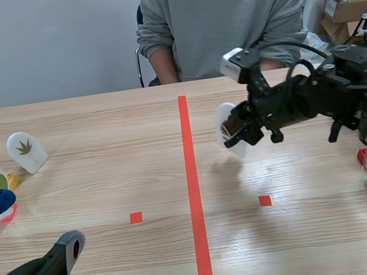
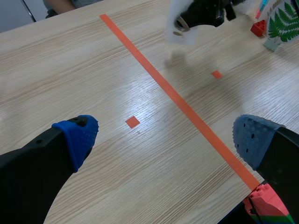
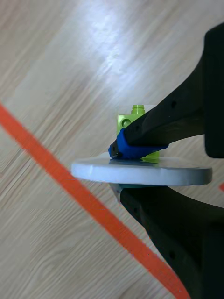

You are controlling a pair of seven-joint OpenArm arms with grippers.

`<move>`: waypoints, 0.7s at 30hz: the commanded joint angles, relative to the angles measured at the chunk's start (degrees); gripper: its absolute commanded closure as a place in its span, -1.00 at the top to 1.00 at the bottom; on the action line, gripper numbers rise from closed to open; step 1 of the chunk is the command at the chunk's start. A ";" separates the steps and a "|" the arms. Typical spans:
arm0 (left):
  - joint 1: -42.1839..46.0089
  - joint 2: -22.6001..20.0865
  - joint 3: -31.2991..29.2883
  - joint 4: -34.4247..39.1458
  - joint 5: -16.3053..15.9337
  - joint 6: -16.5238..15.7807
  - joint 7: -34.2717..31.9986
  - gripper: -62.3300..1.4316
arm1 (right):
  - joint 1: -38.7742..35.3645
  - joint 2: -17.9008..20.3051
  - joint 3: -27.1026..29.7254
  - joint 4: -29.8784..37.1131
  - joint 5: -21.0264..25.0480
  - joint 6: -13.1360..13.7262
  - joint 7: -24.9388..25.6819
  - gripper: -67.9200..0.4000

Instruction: Do the leaf sorting experiment

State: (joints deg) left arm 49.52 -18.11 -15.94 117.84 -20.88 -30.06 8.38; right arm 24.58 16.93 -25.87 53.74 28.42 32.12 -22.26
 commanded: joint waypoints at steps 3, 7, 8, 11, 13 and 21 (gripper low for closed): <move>-0.15 0.31 -0.26 0.09 -0.57 0.09 -0.81 0.98 | -2.75 1.20 5.35 0.00 1.92 -0.02 -0.87 -0.89; -0.17 0.31 -0.26 0.09 -0.57 0.09 -0.83 0.98 | -5.84 2.36 12.39 0.00 2.05 -0.04 -1.84 -0.89; -0.17 0.31 -0.26 0.09 -0.59 0.09 -0.83 0.98 | -6.60 2.69 14.16 0.00 2.05 -0.04 -2.23 -0.89; -0.17 0.31 -0.26 0.09 -0.59 0.09 -0.85 0.98 | -8.74 3.63 19.50 0.02 1.99 -0.02 -3.41 -0.89; -0.17 0.31 -0.26 0.09 -0.61 0.09 -0.85 0.98 | -10.10 4.33 22.75 0.02 2.03 0.00 -3.89 -0.89; -0.17 0.31 -0.26 0.09 -0.81 0.09 -1.05 0.98 | -15.41 5.81 32.96 0.13 1.99 0.61 -5.86 -0.89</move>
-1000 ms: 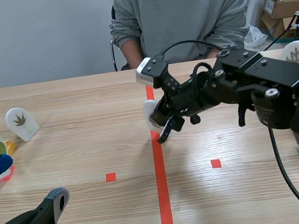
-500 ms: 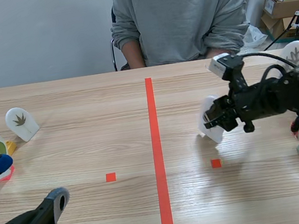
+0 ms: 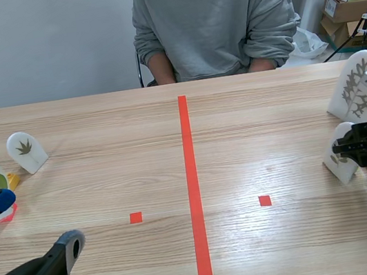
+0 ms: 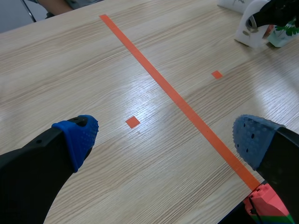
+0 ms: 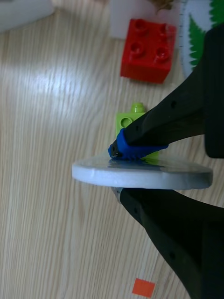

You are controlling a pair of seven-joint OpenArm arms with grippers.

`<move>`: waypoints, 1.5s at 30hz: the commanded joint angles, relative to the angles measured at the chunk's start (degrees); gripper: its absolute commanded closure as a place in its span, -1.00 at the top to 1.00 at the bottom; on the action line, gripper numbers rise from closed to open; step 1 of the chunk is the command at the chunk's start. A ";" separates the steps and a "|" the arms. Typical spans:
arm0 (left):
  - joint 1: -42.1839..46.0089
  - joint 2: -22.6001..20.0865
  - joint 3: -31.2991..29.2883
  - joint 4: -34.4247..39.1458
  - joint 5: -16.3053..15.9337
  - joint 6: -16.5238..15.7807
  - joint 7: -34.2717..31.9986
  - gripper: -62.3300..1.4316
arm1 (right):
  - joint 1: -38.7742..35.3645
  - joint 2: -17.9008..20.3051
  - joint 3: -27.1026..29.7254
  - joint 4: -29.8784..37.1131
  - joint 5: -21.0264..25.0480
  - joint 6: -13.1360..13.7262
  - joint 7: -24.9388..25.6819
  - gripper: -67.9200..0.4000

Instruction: Do the leaf sorting experiment

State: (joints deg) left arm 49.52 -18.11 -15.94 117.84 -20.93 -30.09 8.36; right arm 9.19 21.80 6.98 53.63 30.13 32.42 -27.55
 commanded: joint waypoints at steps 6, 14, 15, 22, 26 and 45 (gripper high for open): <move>-0.17 0.31 -0.26 0.09 -0.76 0.11 -1.03 0.98 | -2.86 0.90 5.46 0.66 0.13 1.18 -0.83 -0.89; -0.17 0.31 -0.26 0.09 -0.76 0.11 -1.03 0.98 | -3.17 0.87 6.56 0.66 -0.09 1.88 -0.81 -0.74; -0.17 0.31 -0.26 0.09 -0.76 0.11 -1.03 0.98 | -3.17 0.87 6.56 0.66 -0.09 1.88 -0.81 -0.70; -0.17 0.31 -0.26 0.09 -0.76 0.11 -1.03 0.98 | -3.17 0.87 6.56 0.66 -0.09 1.88 -0.63 -0.31; -0.17 0.31 -0.26 0.09 -0.76 0.11 -1.03 0.98 | -3.17 0.87 6.56 0.66 -0.09 1.88 -0.63 0.22; -0.17 0.28 -0.26 0.09 -0.74 0.11 -0.98 0.98 | -22.56 0.87 10.36 22.18 -0.09 7.19 3.52 0.63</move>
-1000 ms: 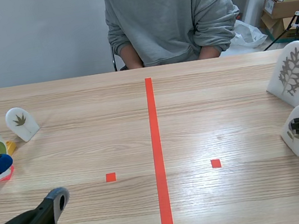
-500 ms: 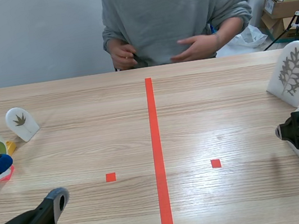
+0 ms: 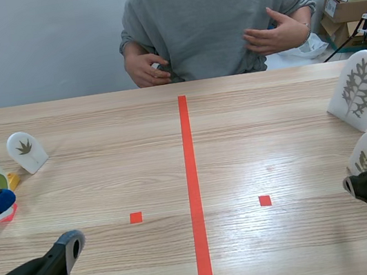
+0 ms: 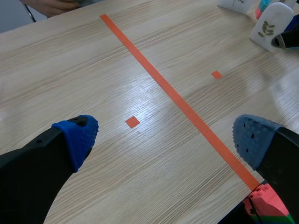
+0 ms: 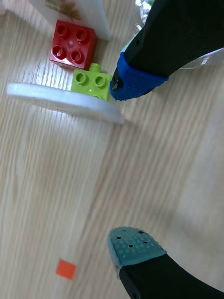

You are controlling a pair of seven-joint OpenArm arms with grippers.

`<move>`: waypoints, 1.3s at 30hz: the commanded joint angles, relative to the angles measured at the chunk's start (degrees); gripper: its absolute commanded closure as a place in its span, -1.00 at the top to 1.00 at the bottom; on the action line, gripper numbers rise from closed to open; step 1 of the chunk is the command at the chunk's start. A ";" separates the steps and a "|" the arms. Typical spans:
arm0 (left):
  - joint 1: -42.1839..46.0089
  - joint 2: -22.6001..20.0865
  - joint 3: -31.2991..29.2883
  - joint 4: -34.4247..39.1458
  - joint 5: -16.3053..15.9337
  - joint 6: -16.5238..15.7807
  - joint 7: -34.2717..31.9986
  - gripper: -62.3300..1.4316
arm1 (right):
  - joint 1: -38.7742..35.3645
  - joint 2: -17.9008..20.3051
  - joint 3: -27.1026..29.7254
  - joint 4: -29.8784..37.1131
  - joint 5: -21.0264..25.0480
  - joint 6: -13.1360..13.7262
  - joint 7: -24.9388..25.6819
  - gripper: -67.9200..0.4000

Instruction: Do the leaf sorting experiment

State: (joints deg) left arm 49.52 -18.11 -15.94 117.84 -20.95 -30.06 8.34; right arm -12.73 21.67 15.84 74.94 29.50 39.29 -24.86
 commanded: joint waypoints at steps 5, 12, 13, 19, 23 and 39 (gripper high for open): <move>-0.17 0.28 -0.26 0.09 -0.72 0.09 -0.96 0.98 | -11.06 0.98 6.75 10.08 0.59 3.43 2.75 0.63; -0.17 0.28 -0.26 0.09 -0.70 0.09 -0.96 0.98 | -20.87 1.01 10.86 22.14 1.01 3.43 4.20 0.63; -0.17 0.28 -0.26 0.09 -0.70 0.09 -0.96 0.98 | -21.64 0.85 10.73 24.13 1.38 3.43 3.96 0.63; -0.17 0.28 -0.26 0.09 -0.68 0.09 -0.98 0.98 | -22.82 0.57 10.12 36.68 7.54 3.43 -0.79 0.63; -0.20 0.28 -0.26 0.09 -0.68 0.09 -0.98 0.98 | -22.82 0.57 8.74 43.19 8.70 3.43 -2.36 0.63; -2.08 0.31 -0.26 0.09 1.20 0.09 -0.79 0.98 | -22.80 0.57 -2.34 47.17 5.42 3.43 -5.70 0.63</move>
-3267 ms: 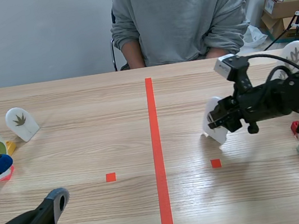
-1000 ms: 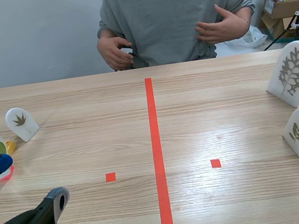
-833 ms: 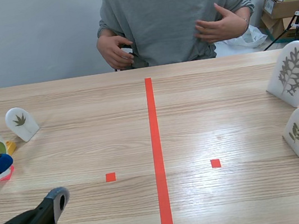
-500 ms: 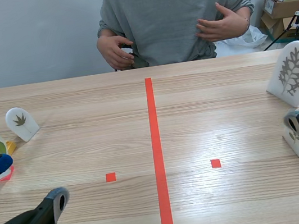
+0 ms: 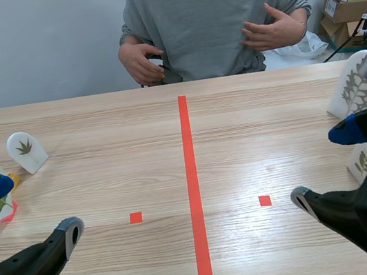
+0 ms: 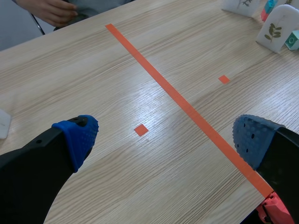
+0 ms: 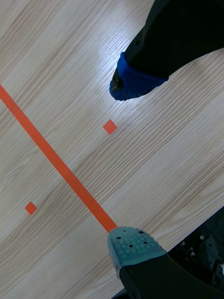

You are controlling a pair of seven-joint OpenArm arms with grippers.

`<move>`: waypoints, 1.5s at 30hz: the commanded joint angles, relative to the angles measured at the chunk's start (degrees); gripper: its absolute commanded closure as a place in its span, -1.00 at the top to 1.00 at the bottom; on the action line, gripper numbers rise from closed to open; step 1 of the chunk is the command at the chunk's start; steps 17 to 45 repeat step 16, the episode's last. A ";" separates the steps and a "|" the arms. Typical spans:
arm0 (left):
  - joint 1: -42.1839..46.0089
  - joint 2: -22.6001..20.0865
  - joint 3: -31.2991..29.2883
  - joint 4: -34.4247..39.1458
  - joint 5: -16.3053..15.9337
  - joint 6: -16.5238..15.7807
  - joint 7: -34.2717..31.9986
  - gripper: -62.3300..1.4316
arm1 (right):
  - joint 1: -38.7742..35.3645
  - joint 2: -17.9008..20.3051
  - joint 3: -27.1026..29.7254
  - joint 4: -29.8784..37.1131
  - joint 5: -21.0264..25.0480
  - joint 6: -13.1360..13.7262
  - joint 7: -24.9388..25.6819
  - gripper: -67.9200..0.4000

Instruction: Do the leaf sorting experiment

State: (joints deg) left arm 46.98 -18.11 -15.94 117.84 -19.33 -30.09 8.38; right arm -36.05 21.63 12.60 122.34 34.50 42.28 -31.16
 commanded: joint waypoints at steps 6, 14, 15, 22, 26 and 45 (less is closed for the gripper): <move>0.46 0.31 -0.26 0.09 -0.44 0.11 -0.83 0.98 | 0.52 0.61 0.94 -0.24 0.70 0.44 1.73 0.63; 0.46 0.31 -0.26 0.09 -0.61 0.11 -0.85 0.98 | 0.52 0.61 0.94 -0.24 0.68 0.44 1.68 0.63; 0.46 0.31 -0.26 0.09 -0.63 0.11 -0.85 0.98 | 0.52 0.61 0.94 -0.24 0.70 0.44 1.68 0.63; 0.46 0.31 -0.26 0.09 -0.63 0.11 -0.85 0.98 | 0.52 0.61 0.94 -0.24 0.70 0.44 1.68 0.63; 0.46 0.31 -0.26 0.09 -0.63 0.11 -0.85 0.98 | 0.52 0.61 0.94 -0.24 0.70 0.44 1.68 0.63; 0.46 0.31 -0.26 0.09 -0.63 0.11 -0.85 0.98 | 0.52 0.61 0.94 -0.24 0.70 0.44 1.68 0.63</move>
